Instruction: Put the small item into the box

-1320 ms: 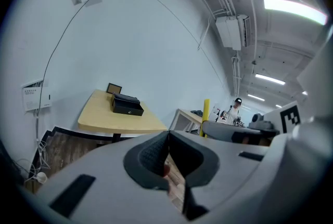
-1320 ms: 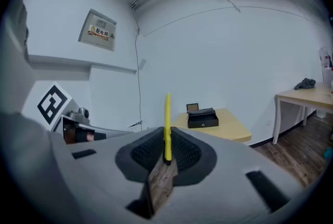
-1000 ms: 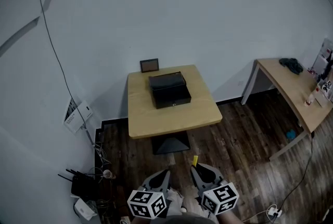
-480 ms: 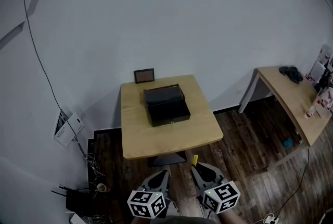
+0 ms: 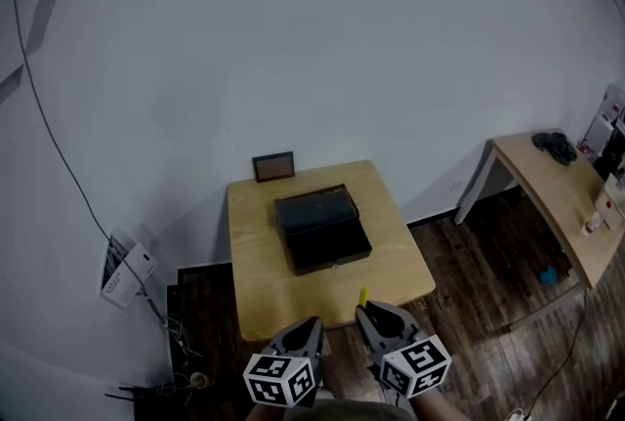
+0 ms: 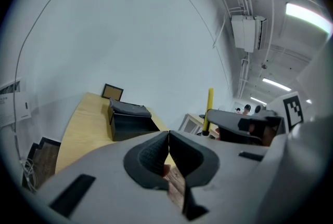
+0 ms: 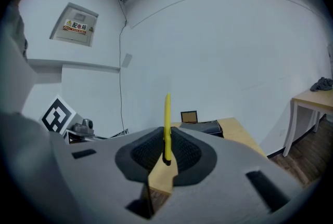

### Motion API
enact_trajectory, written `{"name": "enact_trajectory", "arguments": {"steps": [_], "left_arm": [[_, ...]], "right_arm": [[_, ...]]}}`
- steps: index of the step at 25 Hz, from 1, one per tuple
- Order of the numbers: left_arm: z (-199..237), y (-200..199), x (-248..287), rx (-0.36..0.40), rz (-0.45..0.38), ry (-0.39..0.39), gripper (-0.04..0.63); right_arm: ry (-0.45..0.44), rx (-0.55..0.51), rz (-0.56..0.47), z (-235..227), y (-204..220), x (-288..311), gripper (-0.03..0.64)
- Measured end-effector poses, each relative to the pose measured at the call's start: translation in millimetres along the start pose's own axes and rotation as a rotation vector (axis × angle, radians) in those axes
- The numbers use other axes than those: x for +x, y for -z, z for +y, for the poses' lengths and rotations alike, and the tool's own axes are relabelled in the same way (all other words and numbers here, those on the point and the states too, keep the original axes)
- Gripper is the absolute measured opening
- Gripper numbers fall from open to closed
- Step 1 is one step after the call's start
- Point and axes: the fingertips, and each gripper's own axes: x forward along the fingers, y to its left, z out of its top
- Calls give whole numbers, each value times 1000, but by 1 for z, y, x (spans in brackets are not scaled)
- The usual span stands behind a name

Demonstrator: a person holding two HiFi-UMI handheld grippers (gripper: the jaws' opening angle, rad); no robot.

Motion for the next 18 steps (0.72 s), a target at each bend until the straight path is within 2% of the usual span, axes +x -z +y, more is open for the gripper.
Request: {"name": "enact_trajectory", "arguments": {"steps": [10,18], "left_arm": [[58,-34,40,-10,9,8,3],[91,-38,54,-28,37,-13,3]], "right_arm": [[15,7,2,-19,-15,77,34],[36,12,23,-34,-11,109,34]]}}
